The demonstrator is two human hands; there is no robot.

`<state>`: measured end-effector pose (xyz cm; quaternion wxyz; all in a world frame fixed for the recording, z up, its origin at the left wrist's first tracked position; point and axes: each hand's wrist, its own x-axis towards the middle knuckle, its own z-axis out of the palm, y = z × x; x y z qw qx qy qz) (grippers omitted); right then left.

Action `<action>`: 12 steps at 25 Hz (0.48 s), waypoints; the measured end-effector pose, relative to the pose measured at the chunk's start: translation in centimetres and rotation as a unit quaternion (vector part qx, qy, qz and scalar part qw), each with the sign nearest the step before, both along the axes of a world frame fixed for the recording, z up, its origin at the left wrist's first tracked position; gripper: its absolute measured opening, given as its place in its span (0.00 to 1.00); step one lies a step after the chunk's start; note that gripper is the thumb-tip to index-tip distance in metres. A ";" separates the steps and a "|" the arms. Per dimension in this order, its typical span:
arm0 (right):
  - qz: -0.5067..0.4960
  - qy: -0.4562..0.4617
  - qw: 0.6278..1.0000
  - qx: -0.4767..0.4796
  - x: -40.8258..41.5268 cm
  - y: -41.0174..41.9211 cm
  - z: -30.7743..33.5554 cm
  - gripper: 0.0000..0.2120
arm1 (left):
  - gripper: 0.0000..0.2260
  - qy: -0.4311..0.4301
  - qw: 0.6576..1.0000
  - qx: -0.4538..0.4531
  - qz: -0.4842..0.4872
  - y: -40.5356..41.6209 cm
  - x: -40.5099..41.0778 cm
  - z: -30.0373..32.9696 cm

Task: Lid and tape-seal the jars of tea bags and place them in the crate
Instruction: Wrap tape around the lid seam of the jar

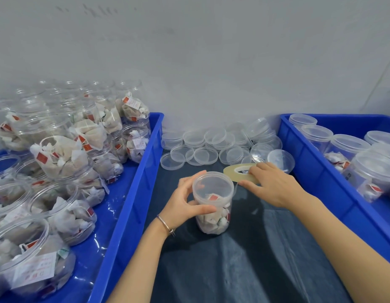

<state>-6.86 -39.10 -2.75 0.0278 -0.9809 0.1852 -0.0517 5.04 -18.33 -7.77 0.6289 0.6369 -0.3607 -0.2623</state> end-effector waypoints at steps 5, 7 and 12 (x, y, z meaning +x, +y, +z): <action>-0.009 0.004 1.000 0.011 -0.4 0.4 -0.1 0.18 | 0.37 0.012 0.995 -0.057 0.087 0.2 -2.2 -1.6; -0.012 -0.006 1.000 0.024 -0.4 0.8 -0.2 0.18 | 0.43 -0.033 0.988 -0.057 0.140 -1.2 -3.8 -2.1; -0.001 0.001 0.999 -0.045 -1.4 0.5 1.2 0.23 | 0.37 -0.057 0.972 -0.063 0.220 -3.0 -4.0 -2.2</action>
